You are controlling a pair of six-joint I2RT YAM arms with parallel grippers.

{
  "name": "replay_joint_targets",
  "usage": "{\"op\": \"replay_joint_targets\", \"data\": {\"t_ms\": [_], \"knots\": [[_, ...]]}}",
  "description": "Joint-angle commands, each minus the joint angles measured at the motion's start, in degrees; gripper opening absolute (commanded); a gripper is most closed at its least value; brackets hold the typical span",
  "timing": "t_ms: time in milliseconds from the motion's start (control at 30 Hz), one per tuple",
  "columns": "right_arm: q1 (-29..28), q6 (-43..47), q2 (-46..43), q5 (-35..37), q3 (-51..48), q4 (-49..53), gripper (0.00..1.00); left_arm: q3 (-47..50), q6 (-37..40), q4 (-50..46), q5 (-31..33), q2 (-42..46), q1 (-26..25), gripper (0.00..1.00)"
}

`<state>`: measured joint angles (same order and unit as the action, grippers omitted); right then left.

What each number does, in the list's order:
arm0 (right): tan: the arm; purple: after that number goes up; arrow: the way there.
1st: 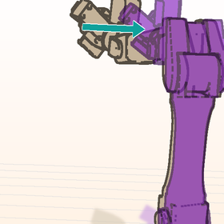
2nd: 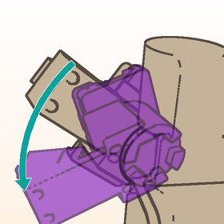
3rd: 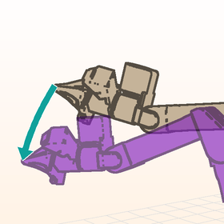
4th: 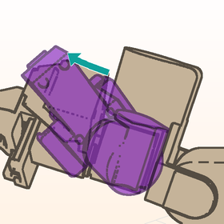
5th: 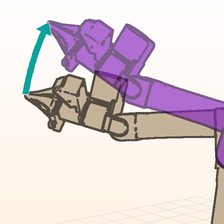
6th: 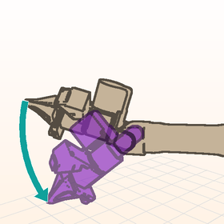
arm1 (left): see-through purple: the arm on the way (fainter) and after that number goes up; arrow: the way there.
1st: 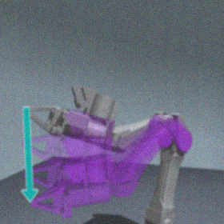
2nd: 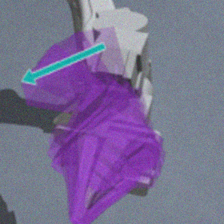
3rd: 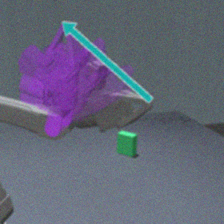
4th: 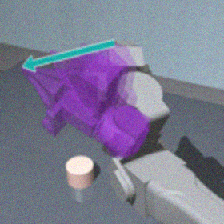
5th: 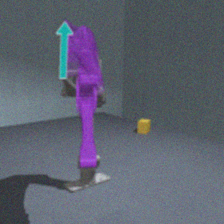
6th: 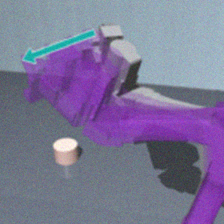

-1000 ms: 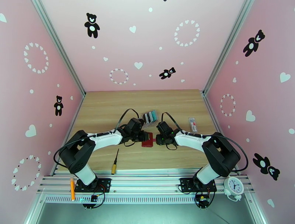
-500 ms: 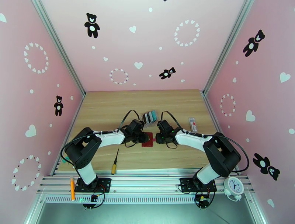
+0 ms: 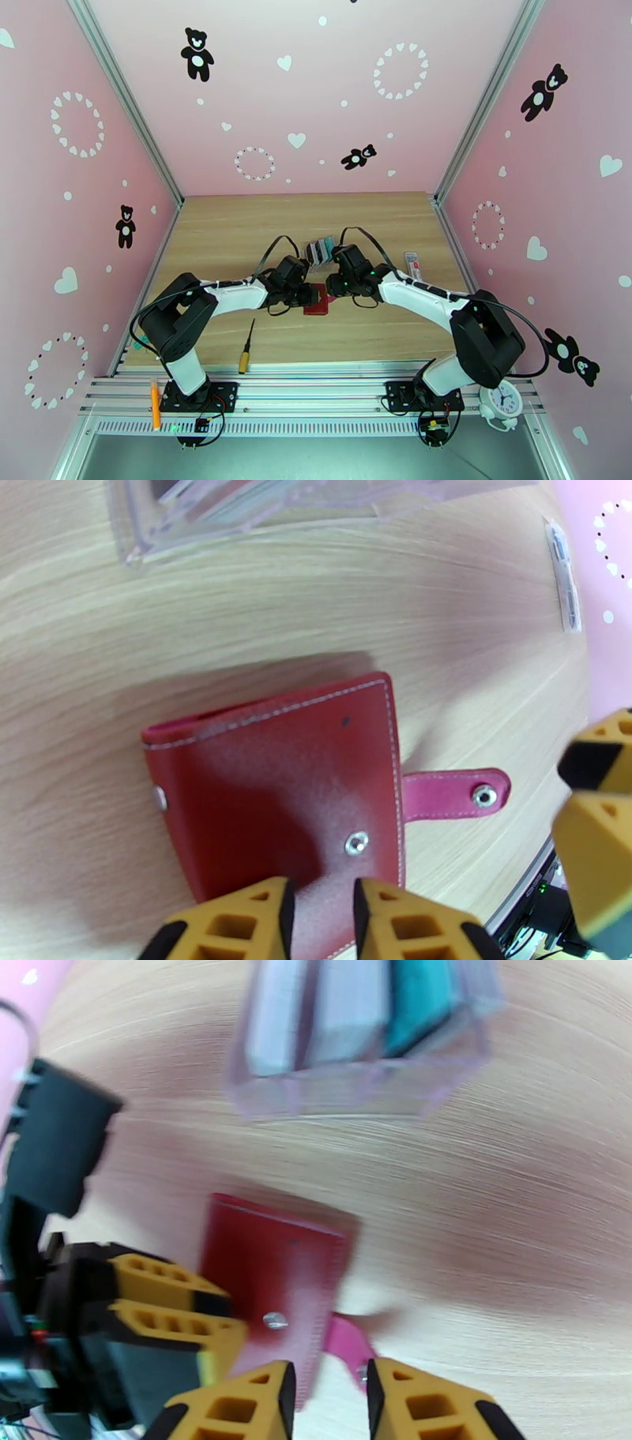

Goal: Put the credit cards into the card holder

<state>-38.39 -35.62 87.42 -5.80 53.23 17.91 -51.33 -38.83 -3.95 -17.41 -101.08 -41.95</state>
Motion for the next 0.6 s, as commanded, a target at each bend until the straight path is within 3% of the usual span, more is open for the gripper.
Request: {"op": "replay_joint_targets", "data": {"t_ms": [0, 567], "knots": [[-0.8, -0.7, 0.3, -3.5, 2.0, 0.7, 0.31, -1.2, 0.7, -2.3, 1.8, 0.3, -0.2, 0.30], [0.4, -2.6, 7.8, -6.9, -2.5, -5.4, 0.26, -2.7, 2.8, -6.4, 4.5, 1.8, -0.2, 0.30]]}}
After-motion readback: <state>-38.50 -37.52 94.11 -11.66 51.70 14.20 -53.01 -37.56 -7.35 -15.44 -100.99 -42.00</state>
